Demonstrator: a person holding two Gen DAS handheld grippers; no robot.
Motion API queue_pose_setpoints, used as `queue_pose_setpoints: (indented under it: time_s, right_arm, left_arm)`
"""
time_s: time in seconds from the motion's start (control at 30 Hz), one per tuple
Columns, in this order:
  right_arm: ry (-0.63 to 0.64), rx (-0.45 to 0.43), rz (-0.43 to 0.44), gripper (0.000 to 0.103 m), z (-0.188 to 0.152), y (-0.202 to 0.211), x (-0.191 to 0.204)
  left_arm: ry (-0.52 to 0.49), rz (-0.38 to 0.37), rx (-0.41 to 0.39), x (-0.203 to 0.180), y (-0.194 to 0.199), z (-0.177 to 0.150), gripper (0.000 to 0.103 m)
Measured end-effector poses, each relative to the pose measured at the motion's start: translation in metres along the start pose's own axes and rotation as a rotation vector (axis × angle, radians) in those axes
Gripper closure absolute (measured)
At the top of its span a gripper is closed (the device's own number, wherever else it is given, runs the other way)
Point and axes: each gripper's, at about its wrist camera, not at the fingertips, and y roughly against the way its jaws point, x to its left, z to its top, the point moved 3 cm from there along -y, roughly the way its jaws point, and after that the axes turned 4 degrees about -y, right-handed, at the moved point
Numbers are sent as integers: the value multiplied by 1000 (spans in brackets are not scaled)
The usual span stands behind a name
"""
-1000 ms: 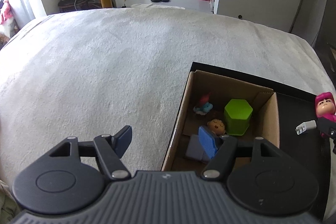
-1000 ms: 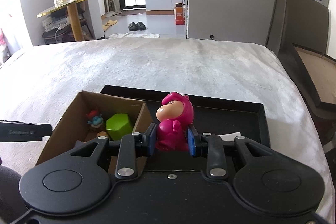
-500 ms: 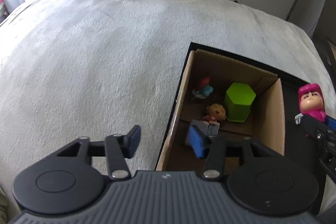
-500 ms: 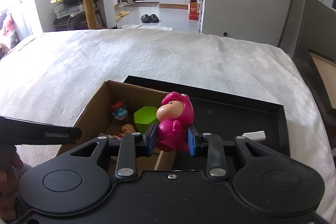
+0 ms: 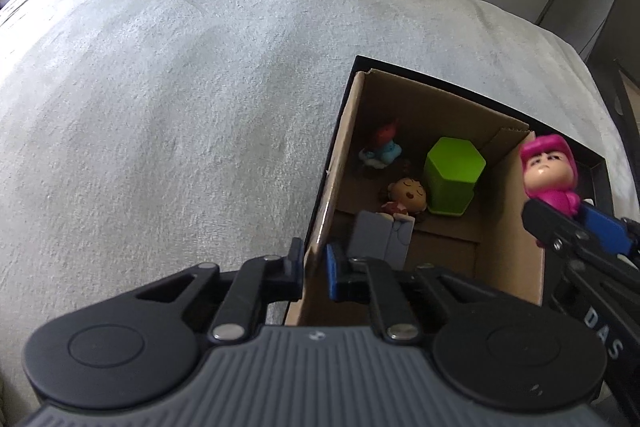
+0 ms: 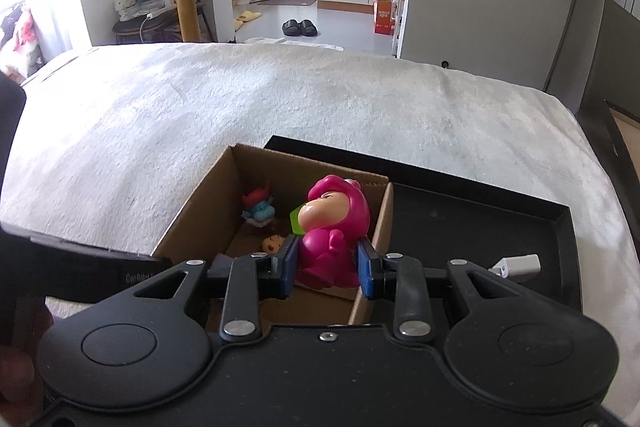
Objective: Organize rigid objects
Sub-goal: 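Lower the pink figure into the box and open the right tool, then move the right tool to the white charger plug and close on it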
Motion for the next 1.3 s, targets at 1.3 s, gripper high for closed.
queue_pose_setpoints:
  time_s: [1.3]
  right_arm:
    - [-228, -51, -1, 50, -27, 23, -97]
  left_arm:
    - [-74, 123, -58, -25, 32, -1, 83]
